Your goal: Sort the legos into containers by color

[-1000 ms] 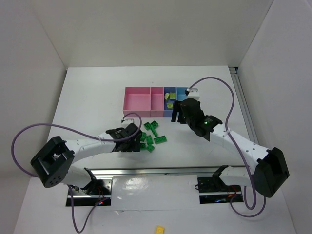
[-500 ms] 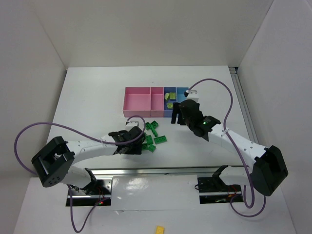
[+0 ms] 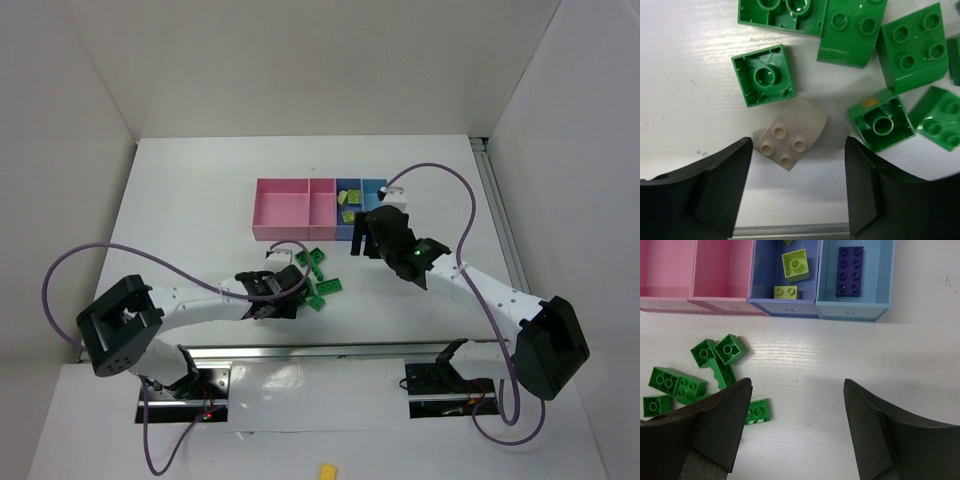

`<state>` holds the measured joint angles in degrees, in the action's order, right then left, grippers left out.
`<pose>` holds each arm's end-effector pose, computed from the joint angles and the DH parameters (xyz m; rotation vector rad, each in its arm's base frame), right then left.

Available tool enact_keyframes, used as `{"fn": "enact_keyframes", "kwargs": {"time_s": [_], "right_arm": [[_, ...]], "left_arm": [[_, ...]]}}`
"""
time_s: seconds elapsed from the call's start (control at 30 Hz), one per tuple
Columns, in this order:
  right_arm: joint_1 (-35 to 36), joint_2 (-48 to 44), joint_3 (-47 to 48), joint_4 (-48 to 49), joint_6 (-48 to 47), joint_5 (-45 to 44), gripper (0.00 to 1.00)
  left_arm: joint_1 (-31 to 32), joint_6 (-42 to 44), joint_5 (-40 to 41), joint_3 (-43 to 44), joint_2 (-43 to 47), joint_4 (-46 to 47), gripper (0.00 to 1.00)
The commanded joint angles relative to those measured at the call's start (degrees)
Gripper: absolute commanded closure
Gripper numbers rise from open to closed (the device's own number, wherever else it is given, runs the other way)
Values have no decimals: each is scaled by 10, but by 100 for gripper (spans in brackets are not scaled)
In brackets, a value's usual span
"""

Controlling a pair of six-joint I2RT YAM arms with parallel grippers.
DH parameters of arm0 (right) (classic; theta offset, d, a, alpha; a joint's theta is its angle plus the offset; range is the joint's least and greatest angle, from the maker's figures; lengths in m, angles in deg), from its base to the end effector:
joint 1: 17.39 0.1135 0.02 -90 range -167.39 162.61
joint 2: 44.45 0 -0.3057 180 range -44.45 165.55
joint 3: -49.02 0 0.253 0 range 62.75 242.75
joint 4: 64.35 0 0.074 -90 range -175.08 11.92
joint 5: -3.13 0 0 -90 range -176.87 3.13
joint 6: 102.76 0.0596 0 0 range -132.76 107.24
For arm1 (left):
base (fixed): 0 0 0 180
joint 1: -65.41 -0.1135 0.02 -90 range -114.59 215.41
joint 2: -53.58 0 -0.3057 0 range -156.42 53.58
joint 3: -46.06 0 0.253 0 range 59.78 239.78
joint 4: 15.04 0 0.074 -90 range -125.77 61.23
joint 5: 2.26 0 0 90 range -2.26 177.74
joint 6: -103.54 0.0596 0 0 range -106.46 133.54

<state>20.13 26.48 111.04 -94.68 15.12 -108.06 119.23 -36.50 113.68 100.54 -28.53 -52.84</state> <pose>0.2276 0.1476 0.2813 0.0097 2.2101 0.2177 0.1717 -0.1906 0.1829 -0.0433 2.5297 -0.0743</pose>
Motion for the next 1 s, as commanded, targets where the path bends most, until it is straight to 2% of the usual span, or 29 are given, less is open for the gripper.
{"fn": "enact_keyframes", "kwargs": {"time_s": [0.0, 0.1, 0.2, 0.57, 0.73, 0.87, 0.97], "right_arm": [[4, 1, -2, 15, 8, -6, 19], [-2, 1, -7, 20, 8, -6, 19], [-2, 1, -7, 20, 8, -6, 19], [-7, 1, -13, 25, 8, -1, 20], [-7, 1, -18, 25, 8, -1, 20], [-7, 1, -13, 25, 2, -1, 21], [-7, 1, -13, 25, 2, -1, 21]], "left_arm": [[7, -24, 59, 27, -39, -65, 18], [7, -31, 73, 53, -76, -87, 17], [19, -37, 73, 60, -96, -93, 24], [39, -48, 27, 60, -68, -82, 27], [39, -43, 33, 83, -88, -91, 37], [39, -55, 33, 90, -96, -91, 40], [39, -55, 33, 85, -96, -91, 49]]}}
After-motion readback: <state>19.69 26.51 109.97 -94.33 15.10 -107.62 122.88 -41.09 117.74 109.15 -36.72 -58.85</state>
